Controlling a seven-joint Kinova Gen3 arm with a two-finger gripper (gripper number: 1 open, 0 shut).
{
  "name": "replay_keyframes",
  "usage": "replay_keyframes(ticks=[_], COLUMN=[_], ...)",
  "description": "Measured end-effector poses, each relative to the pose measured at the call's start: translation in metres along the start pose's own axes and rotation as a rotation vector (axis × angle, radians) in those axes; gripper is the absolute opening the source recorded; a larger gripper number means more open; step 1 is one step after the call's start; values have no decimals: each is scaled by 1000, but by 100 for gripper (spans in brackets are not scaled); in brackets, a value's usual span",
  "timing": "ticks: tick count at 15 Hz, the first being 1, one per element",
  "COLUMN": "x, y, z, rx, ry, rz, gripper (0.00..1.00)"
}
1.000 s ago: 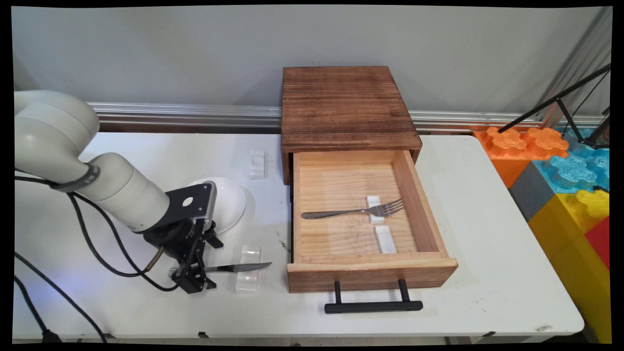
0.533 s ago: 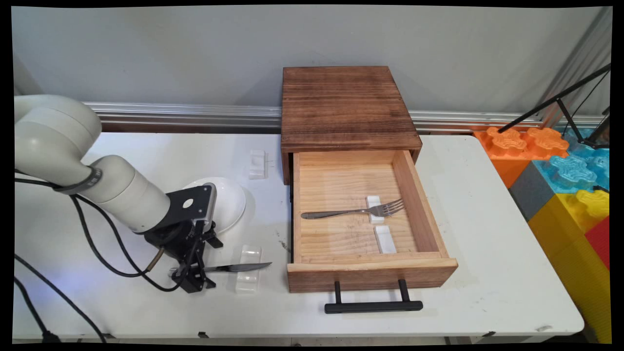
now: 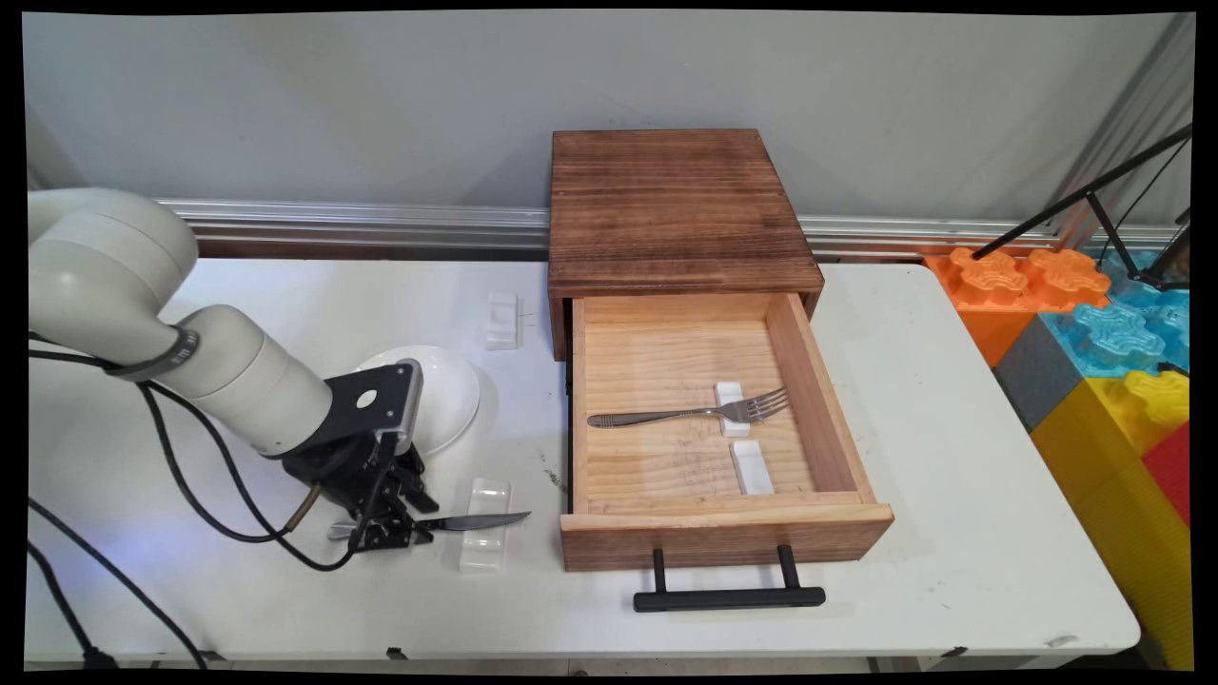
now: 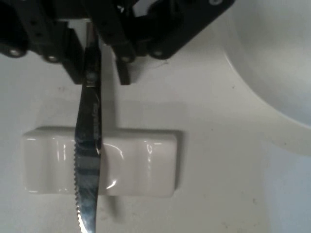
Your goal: Pick up the knife from the right of the white plate, then place the picked object into the drawer
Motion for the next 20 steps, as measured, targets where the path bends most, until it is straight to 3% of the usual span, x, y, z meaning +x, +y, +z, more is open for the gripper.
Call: replay_keyframes(ticks=[10, 20], x=[0, 36], y=[2, -8], z=[-19, -90], rx=[-20, -12], ry=[8, 28], rz=[0, -30], gripper=[0, 0])
